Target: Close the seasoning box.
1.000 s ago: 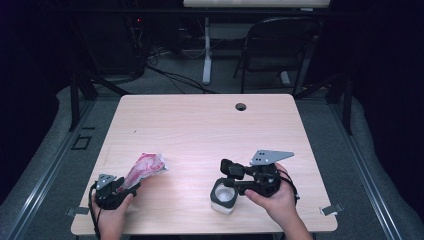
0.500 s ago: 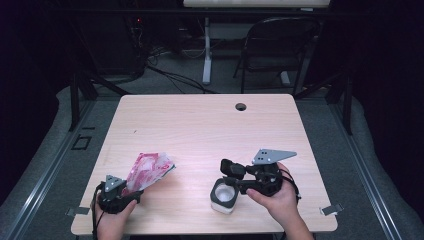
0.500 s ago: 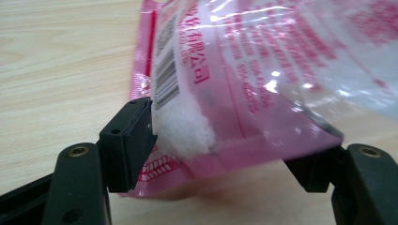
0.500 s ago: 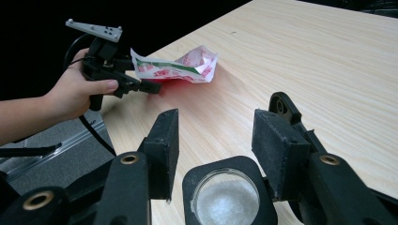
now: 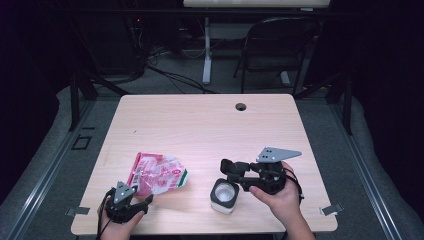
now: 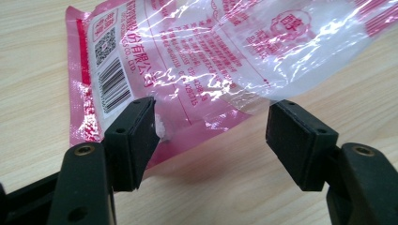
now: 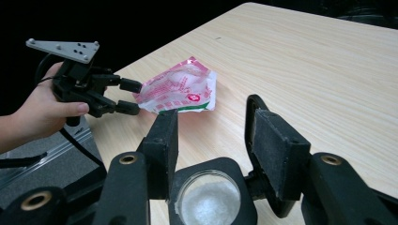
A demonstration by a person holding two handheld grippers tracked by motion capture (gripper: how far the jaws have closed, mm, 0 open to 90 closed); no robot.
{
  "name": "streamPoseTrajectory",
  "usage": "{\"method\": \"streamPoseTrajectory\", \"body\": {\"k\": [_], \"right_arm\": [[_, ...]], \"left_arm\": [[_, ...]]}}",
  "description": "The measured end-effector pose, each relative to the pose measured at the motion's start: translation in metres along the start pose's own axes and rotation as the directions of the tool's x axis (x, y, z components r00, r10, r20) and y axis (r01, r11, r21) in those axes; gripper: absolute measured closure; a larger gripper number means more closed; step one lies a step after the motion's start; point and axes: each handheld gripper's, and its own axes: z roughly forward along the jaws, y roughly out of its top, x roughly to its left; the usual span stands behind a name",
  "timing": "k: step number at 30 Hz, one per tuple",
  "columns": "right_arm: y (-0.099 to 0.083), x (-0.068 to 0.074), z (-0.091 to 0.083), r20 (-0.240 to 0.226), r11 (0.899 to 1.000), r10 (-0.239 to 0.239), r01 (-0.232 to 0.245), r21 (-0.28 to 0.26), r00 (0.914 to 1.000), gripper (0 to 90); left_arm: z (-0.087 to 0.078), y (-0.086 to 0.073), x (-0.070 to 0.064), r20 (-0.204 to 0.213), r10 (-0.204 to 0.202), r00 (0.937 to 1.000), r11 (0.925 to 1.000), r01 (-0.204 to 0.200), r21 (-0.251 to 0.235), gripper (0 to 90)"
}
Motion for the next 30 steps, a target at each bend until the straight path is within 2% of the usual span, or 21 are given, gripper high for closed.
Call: {"method": "streamPoseTrajectory", "body": {"k": [6, 11, 14, 17, 21, 30], "right_arm": [[0.000, -0.004, -0.002, 0.036, 1.000, 0.002, -0.002, 0.001, 0.9994, 50.2], [-0.002, -0.009, -0.003, 0.052, 1.000, 0.022, -0.021, -0.021, 0.9984, 49.1], [-0.003, -0.012, -0.003, 0.092, 1.000, 0.019, -0.018, -0.012, 0.9956, 48.9], [-0.004, -0.013, -0.003, 0.098, 1.000, 0.026, -0.024, -0.018, 0.9948, 49.0], [-0.007, -0.017, -0.001, 0.111, 0.999, 0.032, -0.032, 0.000, 0.9933, 53.5], [-0.010, -0.023, 0.002, 0.118, 0.998, 0.026, -0.032, 0.054, 0.9927, 67.2]], "left_arm": [[-0.001, 0.000, -0.004, 0.012, 0.003, 0.9999, 0.9999, -0.003, -0.013, 34.6], [-0.004, 0.001, -0.003, 0.010, 0.001, 1.0000, 0.9998, -0.001, -0.021, 34.6], [-0.003, 0.001, -0.003, 0.008, 0.005, 1.0000, 0.9998, -0.004, -0.019, 34.6], [-0.003, 0.001, -0.005, 0.008, 0.008, 0.9999, 0.9998, -0.008, -0.020, 34.6], [-0.002, 0.002, -0.006, 0.013, 0.023, 0.9997, 0.9995, -0.023, -0.020, 34.8], [-0.003, 0.004, -0.007, 0.014, 0.022, 0.9996, 0.9993, -0.022, -0.030, 35.2]]}}
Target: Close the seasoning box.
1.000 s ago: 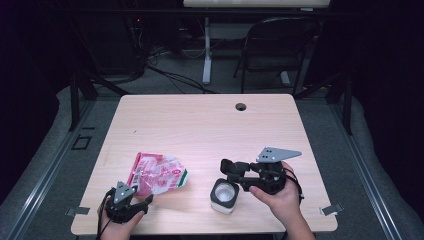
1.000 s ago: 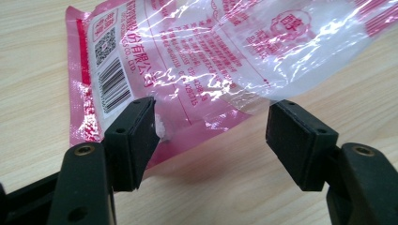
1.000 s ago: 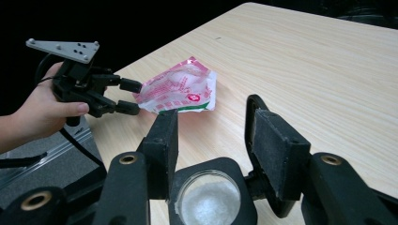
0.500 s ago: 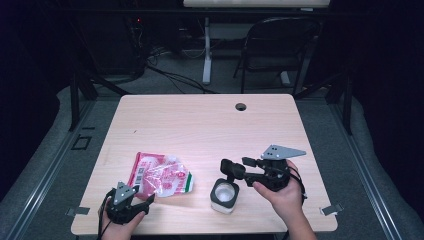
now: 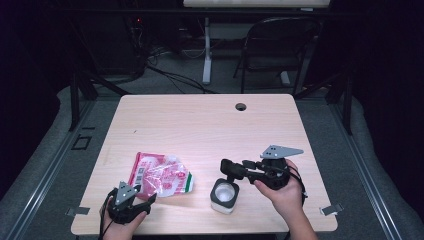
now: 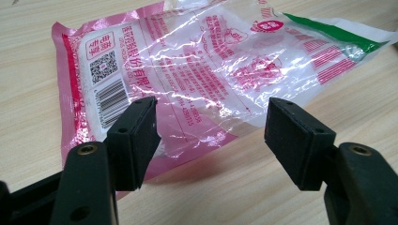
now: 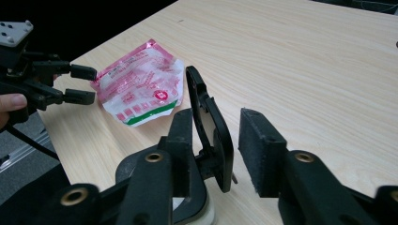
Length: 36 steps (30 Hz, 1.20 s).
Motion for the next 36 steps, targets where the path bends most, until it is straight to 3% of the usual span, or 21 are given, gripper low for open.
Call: {"method": "streamPoseTrajectory", "body": {"k": [10, 36], "right_arm": [[-0.0022, -0.0031, -0.0001, -0.001, 0.999, -0.039, 0.039, 0.009, 0.9992, 80.2], [-0.0015, 0.0017, -0.0019, 0.002, 0.998, -0.063, 0.063, 0.020, 0.9980, 79.9]], "left_arm": [[0.0012, 0.0007, 0.0028, -0.003, -0.020, 0.9998, 0.9998, 0.020, -0.007, 35.2], [-0.0024, 0.0035, 0.0057, -0.016, -0.021, 0.9996, 0.9990, 0.021, -0.039, 35.2]]}}
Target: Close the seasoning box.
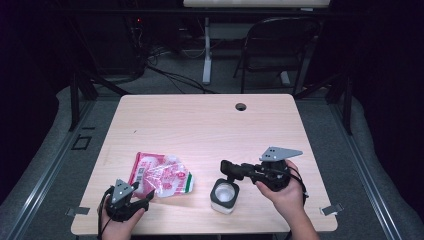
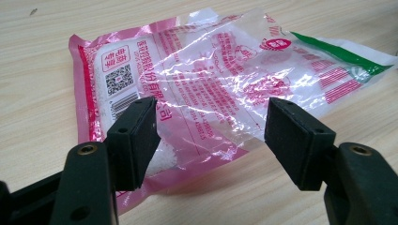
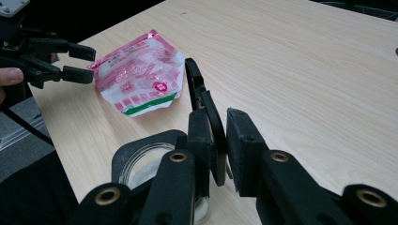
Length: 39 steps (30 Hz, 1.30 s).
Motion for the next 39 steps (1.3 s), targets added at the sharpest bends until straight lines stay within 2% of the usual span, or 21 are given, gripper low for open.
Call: {"method": "streamPoseTrajectory", "body": {"k": [9, 22, 39], "right_arm": [[0.001, 0.002, 0.000, 0.000, 1.000, -0.012, 0.012, 0.005, 0.9999, 79.0], [0.004, 0.011, 0.002, -0.028, 0.999, -0.034, 0.035, 0.007, 0.9990, 75.5], [0.001, 0.025, 0.011, -0.046, 0.997, -0.068, 0.070, 0.042, 0.9966, 65.3]], "left_arm": [[0.000, 0.000, 0.000, 0.001, 0.001, 1.0000, 1.0000, -0.001, 0.002, 35.2], [-0.002, 0.000, 0.003, -0.004, -0.007, 1.0000, 0.9999, 0.007, -0.010, 35.2], [0.000, 0.005, 0.001, 0.007, 0.008, 0.9999, 0.9997, -0.008, -0.024, 35.2]]}}
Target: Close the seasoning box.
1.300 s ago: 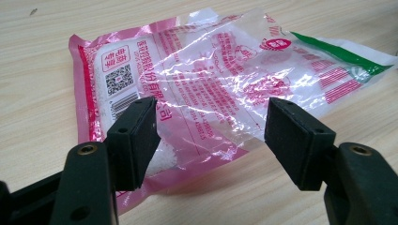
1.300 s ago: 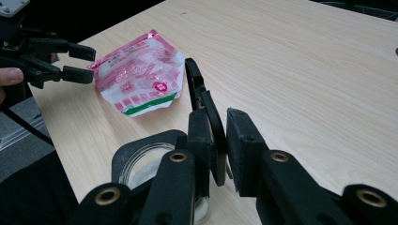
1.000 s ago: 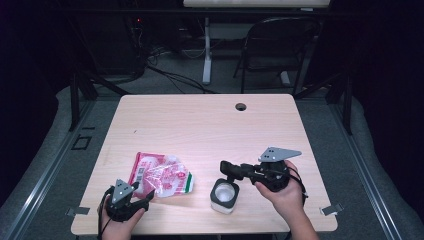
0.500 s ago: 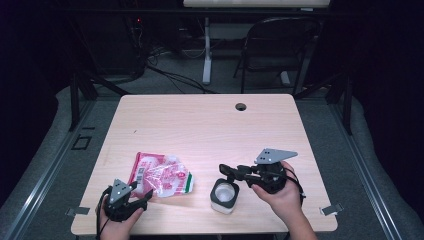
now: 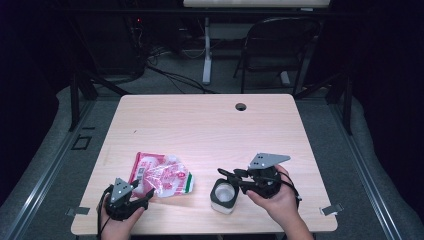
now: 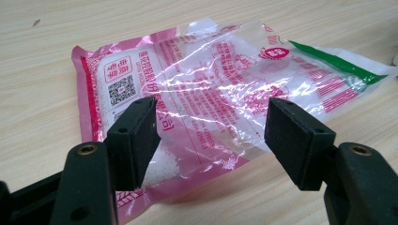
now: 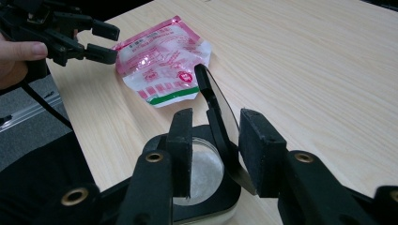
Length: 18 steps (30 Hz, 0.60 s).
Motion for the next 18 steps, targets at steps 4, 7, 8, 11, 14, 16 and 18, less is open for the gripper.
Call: {"method": "streamPoseTrajectory", "body": {"k": [4, 7, 8, 11, 14, 16, 18], "right_arm": [[-0.002, 0.005, 0.003, 0.005, 1.000, -0.012, 0.012, 0.010, 0.9999, 61.8], [-0.003, 0.009, 0.006, 0.002, 0.999, -0.028, 0.028, 0.026, 0.9996, 59.3], [-0.003, 0.010, 0.007, 0.001, 0.999, -0.034, 0.034, 0.032, 0.9994, 59.0], [-0.004, 0.014, 0.009, -0.001, 0.998, -0.044, 0.044, 0.041, 0.9990, 57.3], [-0.005, 0.017, 0.010, -0.007, 0.997, -0.052, 0.052, 0.049, 0.9986, 57.0], [-0.005, 0.018, 0.011, -0.009, 0.996, -0.062, 0.062, 0.059, 0.9981, 57.0], [-0.005, 0.019, 0.012, -0.009, 0.995, -0.073, 0.073, 0.073, 0.9973, 57.1]], "left_arm": [[0.002, 0.002, -0.001, 0.007, 0.004, 1.0000, 1.0000, -0.004, 0.000, 35.2], [0.003, 0.003, -0.001, 0.011, 0.006, 0.9999, 1.0000, -0.006, 0.001, 35.2], [0.003, 0.003, -0.001, 0.013, 0.008, 0.9999, 1.0000, -0.008, 0.000, 35.2], [0.004, 0.004, -0.002, 0.015, 0.010, 0.9998, 0.9999, -0.010, -0.001, 35.2], [0.004, 0.004, -0.002, 0.016, 0.009, 0.9998, 1.0000, -0.009, 0.000, 35.2], [0.004, 0.005, -0.001, 0.015, 0.008, 0.9999, 1.0000, -0.008, 0.000, 35.2], [0.004, 0.005, -0.001, 0.013, 0.009, 0.9999, 1.0000, -0.009, -0.003, 35.2]]}}
